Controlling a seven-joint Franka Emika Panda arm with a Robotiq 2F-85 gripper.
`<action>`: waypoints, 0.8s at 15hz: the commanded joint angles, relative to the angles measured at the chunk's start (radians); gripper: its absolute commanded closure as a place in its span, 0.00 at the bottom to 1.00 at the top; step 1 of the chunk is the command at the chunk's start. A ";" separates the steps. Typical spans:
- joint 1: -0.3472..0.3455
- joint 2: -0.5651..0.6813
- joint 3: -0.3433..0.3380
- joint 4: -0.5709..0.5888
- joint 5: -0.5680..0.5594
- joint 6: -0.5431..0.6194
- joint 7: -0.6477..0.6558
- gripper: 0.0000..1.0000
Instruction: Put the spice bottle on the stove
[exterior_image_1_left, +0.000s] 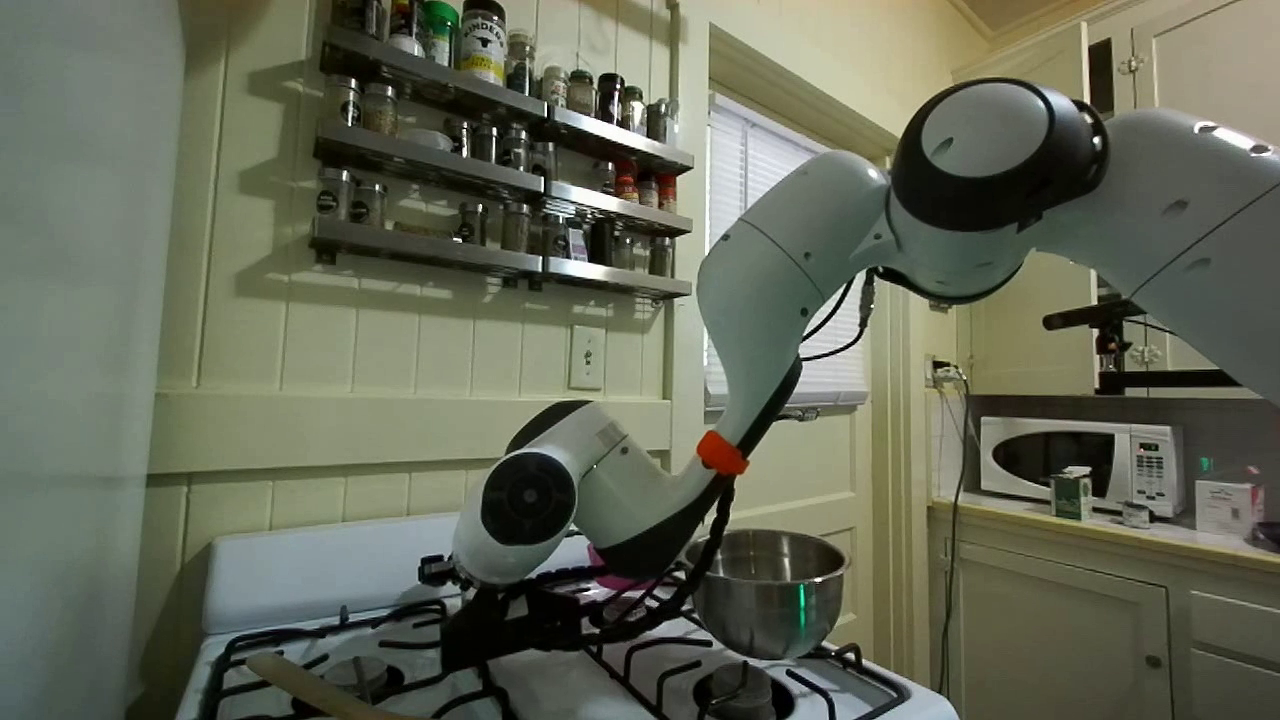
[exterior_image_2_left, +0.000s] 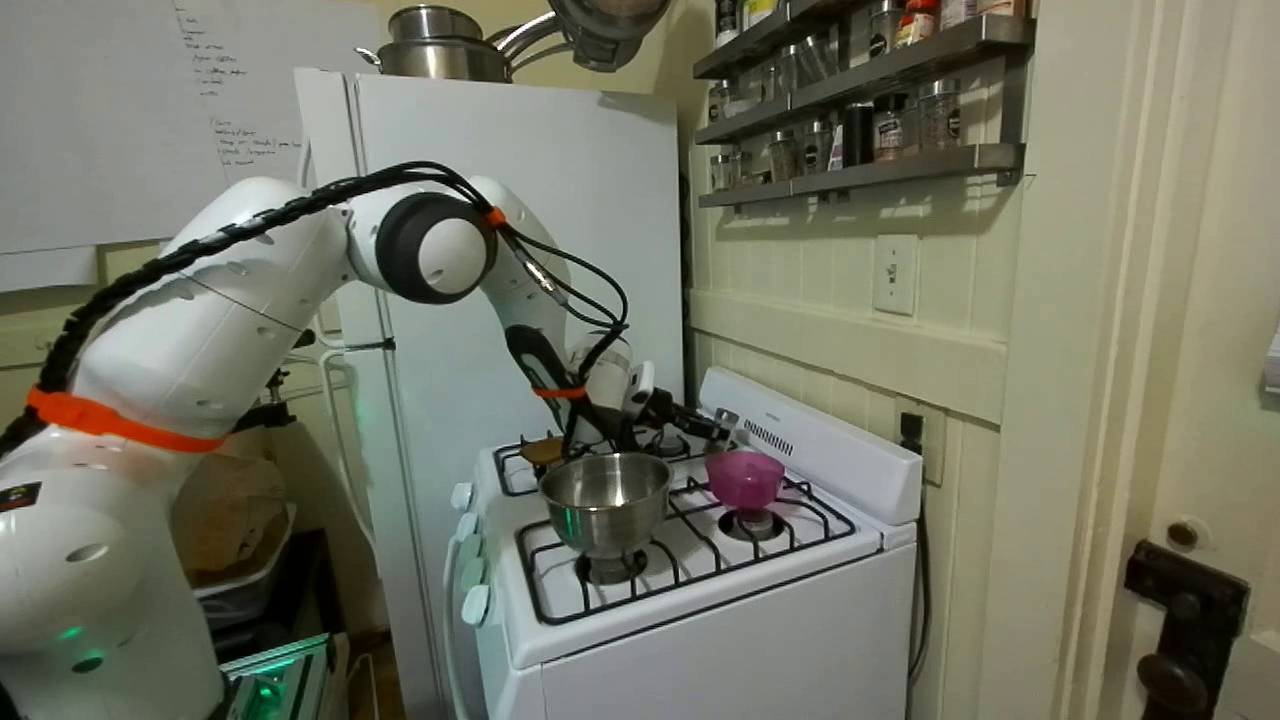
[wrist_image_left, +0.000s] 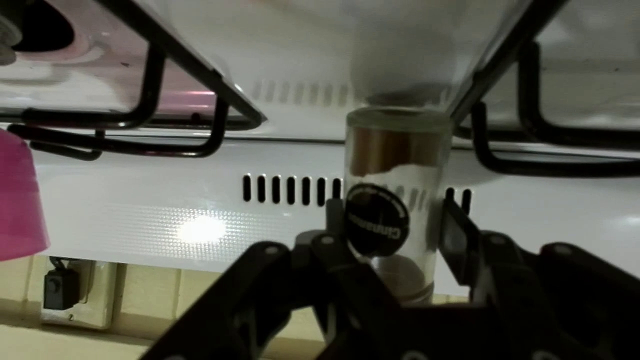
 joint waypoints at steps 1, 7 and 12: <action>0.001 -0.036 -0.004 -0.071 0.036 0.017 -0.009 0.77; 0.002 -0.046 -0.005 -0.083 0.030 0.018 -0.025 0.67; 0.002 -0.046 -0.005 -0.080 0.033 0.021 -0.049 0.26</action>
